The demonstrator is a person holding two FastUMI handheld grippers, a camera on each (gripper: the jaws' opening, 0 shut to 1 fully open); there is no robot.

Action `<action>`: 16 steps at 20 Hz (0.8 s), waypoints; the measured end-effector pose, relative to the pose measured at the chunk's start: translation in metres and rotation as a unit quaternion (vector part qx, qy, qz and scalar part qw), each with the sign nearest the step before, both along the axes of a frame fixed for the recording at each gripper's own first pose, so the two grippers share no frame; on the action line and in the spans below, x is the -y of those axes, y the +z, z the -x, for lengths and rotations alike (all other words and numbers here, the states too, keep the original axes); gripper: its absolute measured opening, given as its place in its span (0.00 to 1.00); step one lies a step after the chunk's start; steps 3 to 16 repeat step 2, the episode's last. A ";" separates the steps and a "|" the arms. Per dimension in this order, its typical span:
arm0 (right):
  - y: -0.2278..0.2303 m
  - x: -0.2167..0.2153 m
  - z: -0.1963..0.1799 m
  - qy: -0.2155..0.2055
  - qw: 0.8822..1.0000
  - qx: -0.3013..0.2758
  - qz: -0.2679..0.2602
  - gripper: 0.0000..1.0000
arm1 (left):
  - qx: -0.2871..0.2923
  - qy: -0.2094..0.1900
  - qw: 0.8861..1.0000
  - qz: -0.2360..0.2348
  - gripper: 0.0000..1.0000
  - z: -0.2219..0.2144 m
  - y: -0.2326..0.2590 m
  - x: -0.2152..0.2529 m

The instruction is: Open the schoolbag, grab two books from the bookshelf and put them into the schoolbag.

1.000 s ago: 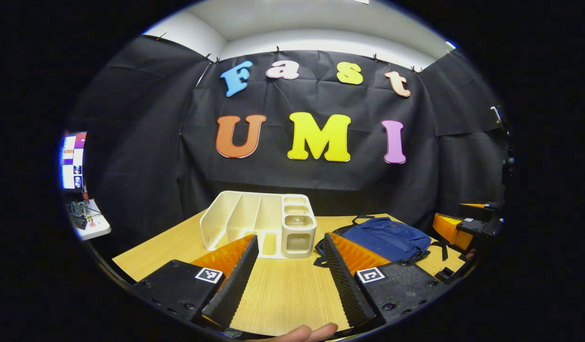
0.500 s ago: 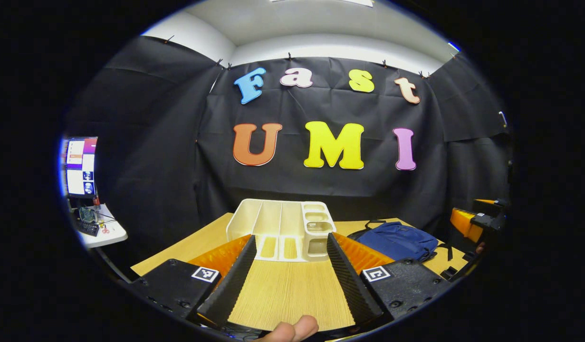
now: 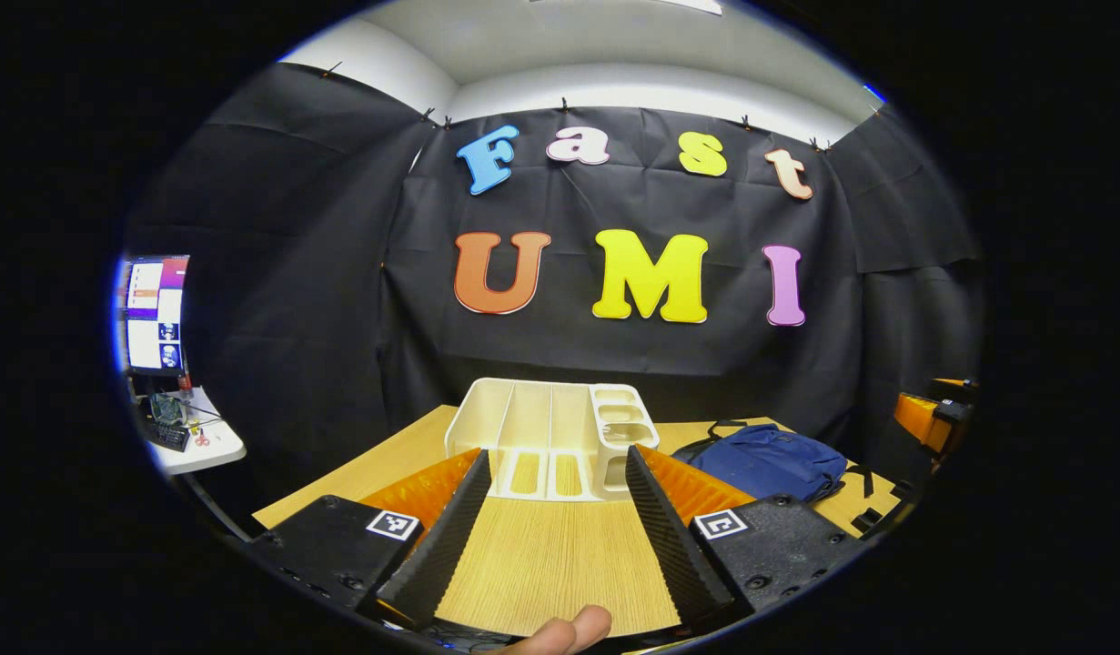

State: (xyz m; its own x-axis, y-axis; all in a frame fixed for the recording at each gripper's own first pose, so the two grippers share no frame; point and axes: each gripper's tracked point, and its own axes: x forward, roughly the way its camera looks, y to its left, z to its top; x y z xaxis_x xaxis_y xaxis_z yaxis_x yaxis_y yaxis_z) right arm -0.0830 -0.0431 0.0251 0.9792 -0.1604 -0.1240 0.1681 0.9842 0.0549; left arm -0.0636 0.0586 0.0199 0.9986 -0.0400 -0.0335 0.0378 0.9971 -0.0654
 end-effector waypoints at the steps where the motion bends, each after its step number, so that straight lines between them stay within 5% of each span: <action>1: 0.000 0.000 0.000 0.000 1.000 0.001 -0.001 0.98 | -0.001 0.003 1.000 -0.002 0.94 -0.002 -0.001 -0.001; 16: 0.000 0.001 0.000 0.000 1.000 0.002 0.001 0.95 | -0.005 0.006 1.000 -0.005 0.94 -0.003 -0.005 -0.003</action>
